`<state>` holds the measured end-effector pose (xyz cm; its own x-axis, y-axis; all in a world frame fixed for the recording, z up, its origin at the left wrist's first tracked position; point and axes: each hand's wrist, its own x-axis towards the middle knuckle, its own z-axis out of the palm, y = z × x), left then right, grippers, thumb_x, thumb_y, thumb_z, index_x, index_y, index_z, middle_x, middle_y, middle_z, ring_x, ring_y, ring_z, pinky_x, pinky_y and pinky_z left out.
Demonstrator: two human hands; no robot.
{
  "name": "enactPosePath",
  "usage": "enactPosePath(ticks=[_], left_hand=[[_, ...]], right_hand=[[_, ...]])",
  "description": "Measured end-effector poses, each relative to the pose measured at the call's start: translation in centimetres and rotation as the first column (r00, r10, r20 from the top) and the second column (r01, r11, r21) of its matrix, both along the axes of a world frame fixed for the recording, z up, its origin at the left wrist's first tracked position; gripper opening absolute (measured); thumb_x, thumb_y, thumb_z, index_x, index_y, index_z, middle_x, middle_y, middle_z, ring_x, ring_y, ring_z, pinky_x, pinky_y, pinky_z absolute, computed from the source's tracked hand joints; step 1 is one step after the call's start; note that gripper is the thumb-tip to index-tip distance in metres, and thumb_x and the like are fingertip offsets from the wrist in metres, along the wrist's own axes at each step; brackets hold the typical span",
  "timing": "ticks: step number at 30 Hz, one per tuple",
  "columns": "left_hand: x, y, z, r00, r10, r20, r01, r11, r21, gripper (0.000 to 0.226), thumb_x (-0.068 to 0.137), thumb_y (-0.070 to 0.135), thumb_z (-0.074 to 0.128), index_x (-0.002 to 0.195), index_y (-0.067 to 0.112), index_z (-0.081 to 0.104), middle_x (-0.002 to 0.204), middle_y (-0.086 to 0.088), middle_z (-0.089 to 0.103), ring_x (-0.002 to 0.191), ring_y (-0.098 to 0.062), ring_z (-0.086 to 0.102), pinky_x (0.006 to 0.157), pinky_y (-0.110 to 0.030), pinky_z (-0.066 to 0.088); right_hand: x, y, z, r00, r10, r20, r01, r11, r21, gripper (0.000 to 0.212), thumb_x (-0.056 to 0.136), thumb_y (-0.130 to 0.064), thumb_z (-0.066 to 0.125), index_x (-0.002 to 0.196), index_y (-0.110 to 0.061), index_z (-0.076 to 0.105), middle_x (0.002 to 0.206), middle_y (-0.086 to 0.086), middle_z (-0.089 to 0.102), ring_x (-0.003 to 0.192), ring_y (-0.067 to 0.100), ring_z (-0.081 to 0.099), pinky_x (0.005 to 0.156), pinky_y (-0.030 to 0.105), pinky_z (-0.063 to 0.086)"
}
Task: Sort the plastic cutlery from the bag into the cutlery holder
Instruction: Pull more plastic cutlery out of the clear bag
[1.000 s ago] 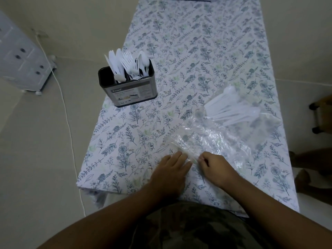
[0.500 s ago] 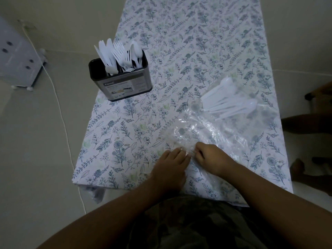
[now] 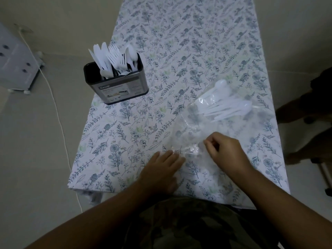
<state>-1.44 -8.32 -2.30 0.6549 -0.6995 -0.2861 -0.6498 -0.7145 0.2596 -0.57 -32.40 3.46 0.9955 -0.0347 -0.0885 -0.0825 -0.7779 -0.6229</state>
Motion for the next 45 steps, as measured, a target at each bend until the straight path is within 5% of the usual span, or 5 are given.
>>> enactPosePath(ticks=[14, 24, 30, 36, 45], left_hand=[[0.1, 3.9, 1.3, 0.996, -0.072, 0.056, 0.066, 0.992, 0.108, 0.057, 0.086, 0.061, 0.045, 0.136, 0.035, 0.055, 0.145, -0.015, 0.053, 0.134, -0.038, 0.05, 0.1, -0.06, 0.046], [1.8, 7.0, 2.2, 0.959, 0.129, -0.253, -0.124, 0.992, 0.035, 0.058, 0.098, 0.066, 0.014, 0.138, 0.044, 0.05, 0.162, 0.013, 0.007, 0.153, -0.019, 0.001, 0.119, -0.044, -0.009], [3.1, 4.6, 7.0, 0.185, 0.46, -0.869, -0.957, 0.287, -0.052, 0.052, 0.084, 0.072, 0.054, 0.103, 0.03, 0.077, 0.119, 0.015, 0.065, 0.117, -0.01, 0.056, 0.104, -0.035, 0.038], [2.2, 1.7, 6.7, 0.111, 0.558, -0.823, -0.994, 0.062, -0.092, 0.008, 0.094, 0.018, 0.066, 0.096, 0.012, 0.071, 0.097, -0.002, 0.077, 0.095, -0.02, 0.073, 0.078, -0.031, 0.053], [3.3, 4.2, 7.8, 0.004, 0.409, -0.913, -0.981, -0.177, -0.083, 0.015, 0.1, 0.011, 0.048, 0.092, 0.011, 0.06, 0.086, -0.01, 0.074, 0.084, -0.028, 0.069, 0.073, -0.037, 0.052]], right_hand=[[2.0, -0.4, 6.4, 0.992, -0.093, -0.086, 0.091, 0.996, -0.022, 0.013, 0.08, -0.009, 0.073, 0.077, -0.019, 0.065, 0.064, -0.005, 0.065, 0.059, 0.015, 0.062, 0.057, 0.028, 0.049], [0.5, 5.0, 8.9, 0.885, -0.13, -0.447, 0.303, 0.89, 0.34, 0.017, 0.086, -0.01, 0.072, 0.091, -0.017, 0.057, 0.073, 0.02, 0.067, 0.053, 0.025, 0.068, 0.058, 0.048, 0.063], [1.1, 5.7, 6.9, 0.923, -0.083, -0.377, 0.229, 0.904, 0.362, 0.013, 0.093, -0.028, 0.071, 0.106, -0.027, 0.067, 0.08, 0.001, 0.073, 0.066, 0.007, 0.069, 0.06, 0.031, 0.056], [2.7, -3.8, 0.6, 0.927, -0.036, -0.373, -0.116, 0.919, -0.376, 0.075, 0.095, -0.042, 0.062, 0.159, -0.029, 0.026, 0.169, -0.002, 0.019, 0.155, 0.022, 0.016, 0.122, 0.044, 0.02], [1.9, -5.4, -4.2, 0.992, -0.059, 0.108, 0.088, 0.953, -0.29, 0.017, 0.086, -0.021, 0.078, 0.102, -0.024, 0.08, 0.11, 0.0, 0.074, 0.107, 0.027, 0.056, 0.091, 0.045, 0.044]])
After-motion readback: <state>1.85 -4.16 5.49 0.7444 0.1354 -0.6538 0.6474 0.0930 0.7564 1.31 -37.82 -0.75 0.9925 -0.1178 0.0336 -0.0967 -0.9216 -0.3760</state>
